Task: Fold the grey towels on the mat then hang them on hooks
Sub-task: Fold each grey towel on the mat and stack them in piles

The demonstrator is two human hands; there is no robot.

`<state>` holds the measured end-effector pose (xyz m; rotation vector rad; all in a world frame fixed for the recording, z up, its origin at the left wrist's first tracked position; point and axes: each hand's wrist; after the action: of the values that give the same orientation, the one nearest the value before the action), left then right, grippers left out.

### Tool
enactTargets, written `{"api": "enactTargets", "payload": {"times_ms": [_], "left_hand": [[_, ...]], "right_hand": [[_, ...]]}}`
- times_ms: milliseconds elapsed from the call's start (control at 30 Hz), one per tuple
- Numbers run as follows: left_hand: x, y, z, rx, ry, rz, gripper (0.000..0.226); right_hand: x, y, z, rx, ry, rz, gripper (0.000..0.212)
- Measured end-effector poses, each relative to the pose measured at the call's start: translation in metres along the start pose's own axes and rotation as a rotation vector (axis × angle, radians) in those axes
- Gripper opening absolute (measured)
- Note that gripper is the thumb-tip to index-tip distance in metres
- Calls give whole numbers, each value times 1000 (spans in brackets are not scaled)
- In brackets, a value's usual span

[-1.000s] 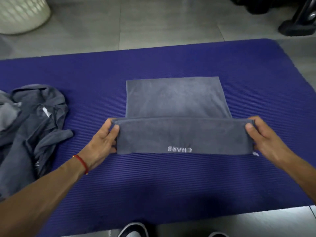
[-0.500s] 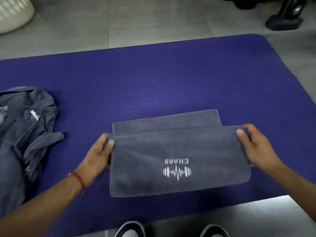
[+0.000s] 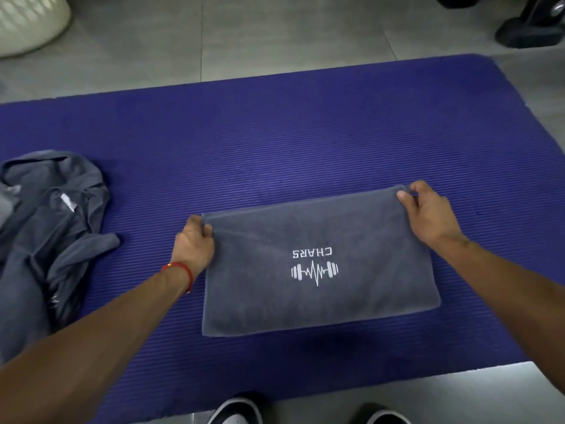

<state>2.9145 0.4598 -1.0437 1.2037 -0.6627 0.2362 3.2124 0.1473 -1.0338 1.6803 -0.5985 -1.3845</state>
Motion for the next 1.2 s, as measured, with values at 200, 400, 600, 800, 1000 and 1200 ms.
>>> {"api": "enactTargets", "payload": {"times_ms": [200,400,600,800,1000,1200], "left_hand": [[1,4,9,39,-18,-17,30],[-26,19,59,-68,66,17,45],[-65,31,99,-138,50,9,41],[-58,31,88,-64,-229,-218,52],[12,-22,100,-41,-1154,-499,55],[33,-82,96,-257,-1237,-734,62]], "right_hand": [[-3,-8,6,-51,-125,27,47],[18,14,66,15,-257,-168,44],[45,32,110,-98,-262,-196,56],[48,32,107,-126,-235,-24,48],[29,12,88,-61,-148,277,52],[17,2,80,-98,-384,132,34]]}}
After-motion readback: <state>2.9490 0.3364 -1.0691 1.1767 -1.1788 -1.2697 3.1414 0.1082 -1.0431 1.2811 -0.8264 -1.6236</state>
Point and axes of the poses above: each hand's wrist, its own z-axis away from the middle knuckle, its own y-axis out of the back of the hand, x = y × z, and after that the axes turned 13 degrees about x, right-handed
